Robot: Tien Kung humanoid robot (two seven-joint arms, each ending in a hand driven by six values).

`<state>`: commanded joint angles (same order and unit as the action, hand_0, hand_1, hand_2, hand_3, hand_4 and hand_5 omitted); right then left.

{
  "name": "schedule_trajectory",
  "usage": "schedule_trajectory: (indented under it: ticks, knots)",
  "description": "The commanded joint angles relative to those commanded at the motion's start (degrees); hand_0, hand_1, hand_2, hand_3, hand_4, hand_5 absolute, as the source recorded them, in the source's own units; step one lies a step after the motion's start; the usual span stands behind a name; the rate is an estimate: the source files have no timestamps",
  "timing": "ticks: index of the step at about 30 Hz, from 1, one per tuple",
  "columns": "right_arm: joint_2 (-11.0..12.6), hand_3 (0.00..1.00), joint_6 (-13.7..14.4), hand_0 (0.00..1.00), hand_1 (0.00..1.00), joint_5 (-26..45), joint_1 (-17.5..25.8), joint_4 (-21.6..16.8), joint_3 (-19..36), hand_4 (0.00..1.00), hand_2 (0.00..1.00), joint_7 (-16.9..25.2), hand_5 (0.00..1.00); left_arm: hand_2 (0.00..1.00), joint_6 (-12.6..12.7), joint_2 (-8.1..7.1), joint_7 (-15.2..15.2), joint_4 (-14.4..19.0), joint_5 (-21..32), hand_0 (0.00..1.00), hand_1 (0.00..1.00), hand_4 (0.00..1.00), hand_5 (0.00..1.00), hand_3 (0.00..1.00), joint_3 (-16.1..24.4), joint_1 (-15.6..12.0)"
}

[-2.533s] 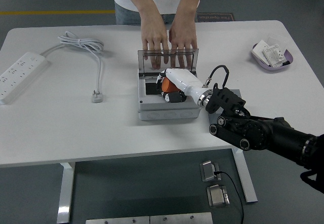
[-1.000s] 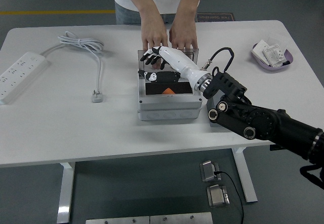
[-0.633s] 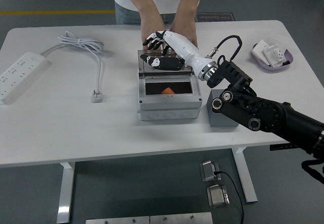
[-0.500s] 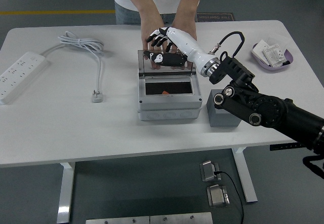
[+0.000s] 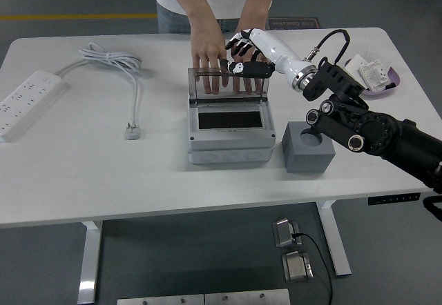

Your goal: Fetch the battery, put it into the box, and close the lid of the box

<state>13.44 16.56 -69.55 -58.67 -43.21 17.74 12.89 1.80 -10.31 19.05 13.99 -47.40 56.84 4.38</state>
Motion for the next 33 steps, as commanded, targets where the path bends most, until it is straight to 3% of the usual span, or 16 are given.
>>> schedule_trajectory:
  ticks: [2, 3, 8, 9, 32, 33]
  knots:
    - [0.13, 0.624, -0.09, 0.499, 0.624, 0.09, -0.03, 0.11, -0.35, 0.758, 0.616, -0.07, 0.541, 0.693, 0.00, -0.01, 0.03, 0.01, -0.06, 0.662, 0.730, 0.623, 0.201, 0.621, 0.05, -0.01]
    - [0.15, 0.624, -0.14, 0.641, 0.628, 0.14, -0.01, 0.16, -0.52, 0.772, 0.620, -0.09, 0.559, 0.692, 0.00, -0.03, 0.04, 0.01, -0.08, 0.662, 0.729, 0.623, 0.202, 0.621, 0.07, -0.01]
    - [0.13, 0.624, -0.29, 0.641, 0.628, 0.25, 0.11, 0.24, -1.17, 0.772, 0.620, -0.12, 0.559, 0.692, -0.01, -0.05, -0.07, -0.02, 0.08, 0.662, 0.729, 0.623, 0.202, 0.621, -0.09, 0.12]
    - [0.14, 0.637, -0.30, 0.721, 0.659, 0.26, 0.15, 0.19, -1.27, 0.839, 0.634, -0.15, 0.694, 0.692, -0.02, -0.05, -0.10, -0.03, 0.15, 0.662, 0.730, 0.624, 0.203, 0.622, -0.16, 0.15]
    - [1.63, 0.638, -0.17, 0.737, 0.666, -0.93, 1.22, -2.81, -3.61, 0.869, 0.637, -1.49, 0.733, 0.693, 0.07, 0.11, -0.46, -0.13, 1.07, 0.662, 0.729, 0.624, 0.206, 0.621, -0.82, 0.09]
    - [1.74, 0.647, -0.10, 0.695, 0.668, -1.23, 1.30, -3.20, -3.50, 0.870, 0.641, -1.69, 0.733, 0.692, 0.08, 0.13, -0.50, -0.14, 1.18, 0.662, 0.730, 0.625, 0.206, 0.621, -0.90, 0.08]
